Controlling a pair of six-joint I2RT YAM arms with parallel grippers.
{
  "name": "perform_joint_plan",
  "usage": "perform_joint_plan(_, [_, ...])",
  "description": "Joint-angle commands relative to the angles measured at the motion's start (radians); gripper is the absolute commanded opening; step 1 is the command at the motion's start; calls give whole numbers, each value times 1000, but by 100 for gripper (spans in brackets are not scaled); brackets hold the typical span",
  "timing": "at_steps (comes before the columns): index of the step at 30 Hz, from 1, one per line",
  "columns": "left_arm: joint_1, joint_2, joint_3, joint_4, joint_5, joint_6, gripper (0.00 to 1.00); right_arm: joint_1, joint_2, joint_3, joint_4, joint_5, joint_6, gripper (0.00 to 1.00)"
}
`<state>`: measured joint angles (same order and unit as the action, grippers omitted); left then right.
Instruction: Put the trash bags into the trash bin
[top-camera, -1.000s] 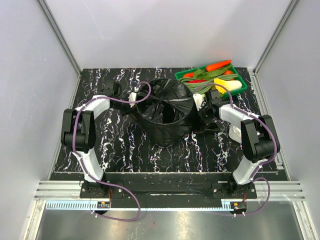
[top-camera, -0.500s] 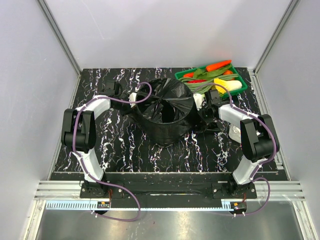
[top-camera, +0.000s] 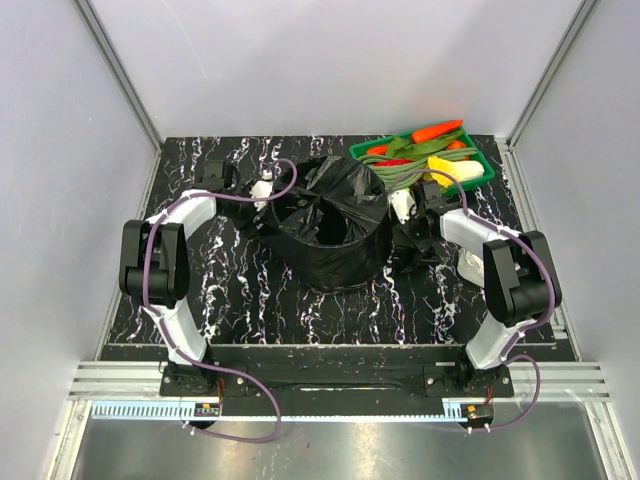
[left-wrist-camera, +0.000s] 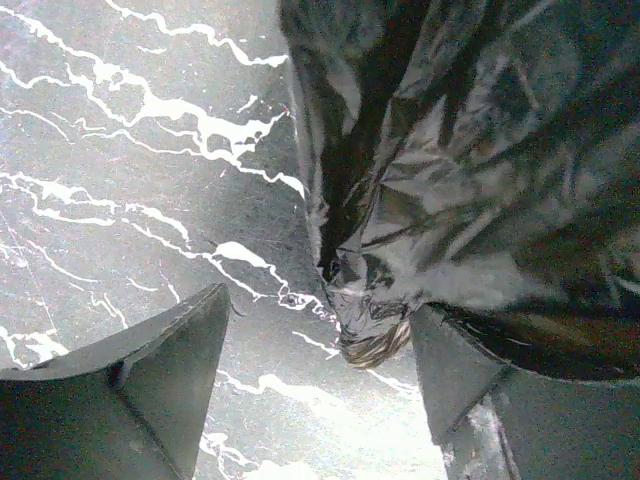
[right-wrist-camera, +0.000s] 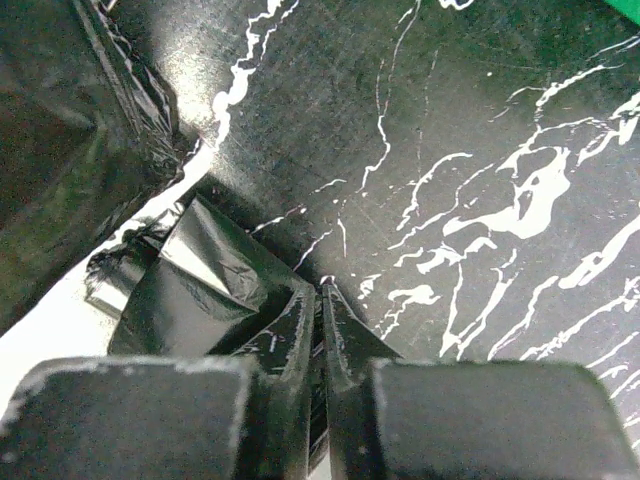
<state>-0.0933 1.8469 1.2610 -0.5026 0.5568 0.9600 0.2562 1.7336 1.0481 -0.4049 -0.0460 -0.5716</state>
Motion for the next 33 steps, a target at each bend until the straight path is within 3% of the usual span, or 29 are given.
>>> perform_joint_plan(1, [3, -93, 35, 21, 52, -59, 85, -2, -91, 49, -21, -5, 35, 18])
perform_joint_plan(5, [13, -136, 35, 71, 78, -148, 98, -2, -135, 87, -51, -18, 64, 34])
perform_joint_plan(10, [55, -195, 52, 134, 100, -271, 99, -2, -192, 173, -116, -23, 82, 46])
perform_joint_plan(17, [64, -238, 49, 128, -4, -284, 99, 0, -259, 378, -245, -46, 93, 52])
perform_joint_plan(24, [63, -248, 31, -20, -75, -176, 99, 50, -276, 576, -356, -124, 105, 54])
perform_joint_plan(33, [55, -288, -31, -197, -129, -106, 99, 215, -135, 874, -462, -313, 165, 54])
